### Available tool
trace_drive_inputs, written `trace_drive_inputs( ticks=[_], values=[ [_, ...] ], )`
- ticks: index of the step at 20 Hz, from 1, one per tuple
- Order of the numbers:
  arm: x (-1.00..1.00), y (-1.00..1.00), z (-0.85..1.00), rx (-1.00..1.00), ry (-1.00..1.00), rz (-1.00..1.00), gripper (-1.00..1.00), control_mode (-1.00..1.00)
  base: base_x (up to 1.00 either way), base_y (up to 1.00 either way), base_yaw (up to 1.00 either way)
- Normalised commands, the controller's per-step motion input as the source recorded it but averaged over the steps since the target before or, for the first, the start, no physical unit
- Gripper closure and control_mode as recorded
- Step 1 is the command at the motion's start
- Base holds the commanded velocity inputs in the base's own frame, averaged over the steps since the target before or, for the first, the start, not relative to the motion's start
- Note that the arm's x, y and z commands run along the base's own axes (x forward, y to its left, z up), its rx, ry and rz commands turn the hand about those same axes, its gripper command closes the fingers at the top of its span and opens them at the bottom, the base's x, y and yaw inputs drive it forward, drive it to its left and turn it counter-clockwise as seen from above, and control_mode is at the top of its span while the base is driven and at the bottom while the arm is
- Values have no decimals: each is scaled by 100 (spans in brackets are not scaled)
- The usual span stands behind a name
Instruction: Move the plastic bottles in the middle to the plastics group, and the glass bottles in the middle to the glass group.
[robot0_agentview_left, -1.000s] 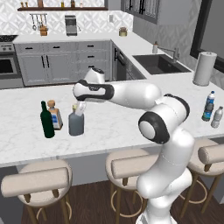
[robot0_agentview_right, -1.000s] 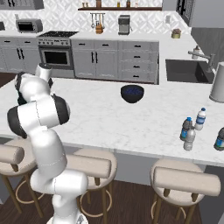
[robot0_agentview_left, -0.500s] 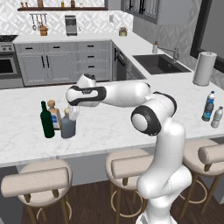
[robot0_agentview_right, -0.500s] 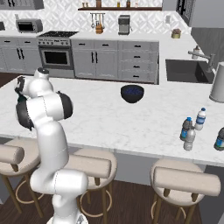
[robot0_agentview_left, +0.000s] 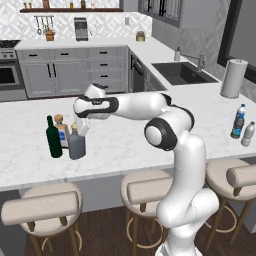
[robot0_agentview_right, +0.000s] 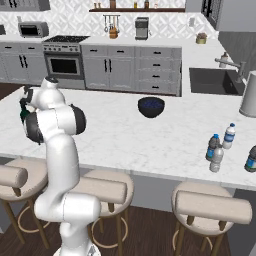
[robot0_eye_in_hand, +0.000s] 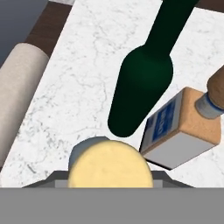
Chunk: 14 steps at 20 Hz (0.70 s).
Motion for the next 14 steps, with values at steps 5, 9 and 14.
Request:
trace_drive_inputs(
  ticks=[5,9,14],
  values=[
    [-8,1,-34,-5,0,4,100,-100,0,0,0],
    [-19,0,-24,-4,0,2,-100,-100,0,0,0],
    [-11,-1,-7,0,0,0,-100,-100,0,0,0]
  ],
)
